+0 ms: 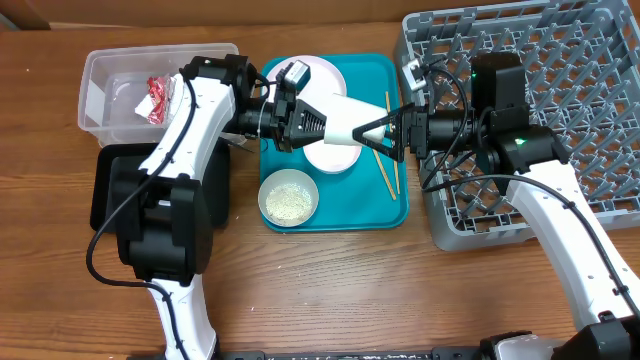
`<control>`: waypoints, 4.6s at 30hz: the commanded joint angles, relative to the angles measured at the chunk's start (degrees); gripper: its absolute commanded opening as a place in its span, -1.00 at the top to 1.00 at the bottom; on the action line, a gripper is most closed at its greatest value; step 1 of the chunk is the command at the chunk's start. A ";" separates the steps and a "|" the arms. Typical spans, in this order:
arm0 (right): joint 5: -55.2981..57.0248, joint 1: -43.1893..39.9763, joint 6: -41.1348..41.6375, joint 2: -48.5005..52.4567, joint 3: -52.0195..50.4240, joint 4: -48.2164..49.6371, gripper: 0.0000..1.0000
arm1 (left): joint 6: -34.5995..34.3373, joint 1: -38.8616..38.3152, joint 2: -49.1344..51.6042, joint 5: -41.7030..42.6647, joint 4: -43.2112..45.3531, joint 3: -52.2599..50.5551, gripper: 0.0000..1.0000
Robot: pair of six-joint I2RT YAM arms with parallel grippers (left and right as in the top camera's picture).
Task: Sort waste into correct bins and load items into the dishwasher
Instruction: 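Hand the paper cup from the left gripper to the right gripper, then place the cup upside down in the dish rack with the right gripper, then grasp the bowl of rice with the left gripper and lift it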
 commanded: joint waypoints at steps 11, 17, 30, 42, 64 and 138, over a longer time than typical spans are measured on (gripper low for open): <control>-0.28 0.15 -0.46 -0.39 1.22 4.35 -0.59 | 2.40 0.42 0.61 1.11 -1.07 1.29 0.92; -0.31 0.17 -0.44 -0.39 1.22 4.28 -0.39 | 2.40 0.42 0.61 1.09 -1.05 1.29 0.92; -0.31 0.17 -0.44 -0.35 1.22 2.62 -0.47 | 2.82 0.42 0.61 1.09 -1.03 1.29 0.92; -0.31 0.55 0.02 -0.37 1.25 3.54 0.07 | 4.52 0.48 0.61 0.26 -0.59 1.29 0.35; 49.99 -12.15 4.31 -12.76 9.77 -37.97 0.11 | 6.58 13.81 -6.03 -28.30 0.76 9.57 -0.18; 60.98 -12.17 5.53 6.99 28.24 -57.68 -1.00 | -33.27 -24.55 -13.20 -91.69 30.84 -26.99 0.40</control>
